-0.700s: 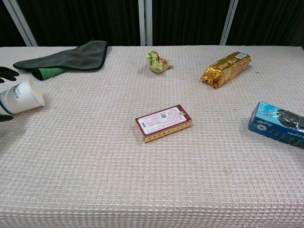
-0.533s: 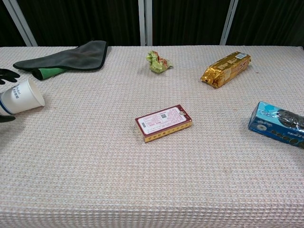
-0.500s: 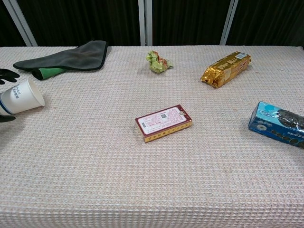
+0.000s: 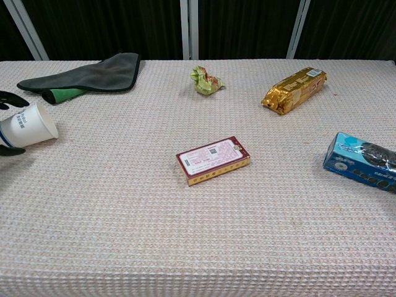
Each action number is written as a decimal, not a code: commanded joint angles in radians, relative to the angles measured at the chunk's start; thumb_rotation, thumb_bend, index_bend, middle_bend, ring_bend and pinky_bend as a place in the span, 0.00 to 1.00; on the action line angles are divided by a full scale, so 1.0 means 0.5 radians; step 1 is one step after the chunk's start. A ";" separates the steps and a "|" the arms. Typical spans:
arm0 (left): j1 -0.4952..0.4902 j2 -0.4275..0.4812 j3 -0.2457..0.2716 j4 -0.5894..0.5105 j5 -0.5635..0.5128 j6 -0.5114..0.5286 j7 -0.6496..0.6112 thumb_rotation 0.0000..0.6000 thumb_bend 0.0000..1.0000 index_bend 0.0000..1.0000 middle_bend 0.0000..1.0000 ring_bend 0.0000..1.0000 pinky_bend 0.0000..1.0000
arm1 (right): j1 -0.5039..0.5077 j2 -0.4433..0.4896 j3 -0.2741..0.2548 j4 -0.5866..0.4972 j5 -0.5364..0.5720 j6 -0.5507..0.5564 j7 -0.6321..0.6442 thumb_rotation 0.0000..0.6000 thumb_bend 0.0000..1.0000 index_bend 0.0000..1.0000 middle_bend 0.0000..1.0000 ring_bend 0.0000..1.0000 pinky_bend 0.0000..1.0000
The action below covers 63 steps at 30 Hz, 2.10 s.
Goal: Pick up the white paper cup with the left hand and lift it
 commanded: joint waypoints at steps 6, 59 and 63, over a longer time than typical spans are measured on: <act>-0.117 -0.012 0.017 0.235 0.003 -0.148 0.152 1.00 0.26 0.45 0.50 0.45 0.46 | -0.008 -0.004 -0.005 0.005 0.000 0.008 0.007 1.00 0.19 0.20 0.21 0.07 0.11; -0.865 0.259 0.042 -1.010 -0.706 0.238 2.526 1.00 0.32 0.11 0.12 0.15 0.22 | -0.054 -0.020 -0.006 0.102 0.028 0.031 0.112 1.00 0.19 0.22 0.22 0.07 0.11; -0.611 0.422 -0.060 -1.045 -0.454 0.338 1.723 1.00 0.30 0.12 0.14 0.15 0.21 | -0.048 -0.009 -0.010 0.098 0.006 0.036 0.099 1.00 0.19 0.22 0.22 0.07 0.11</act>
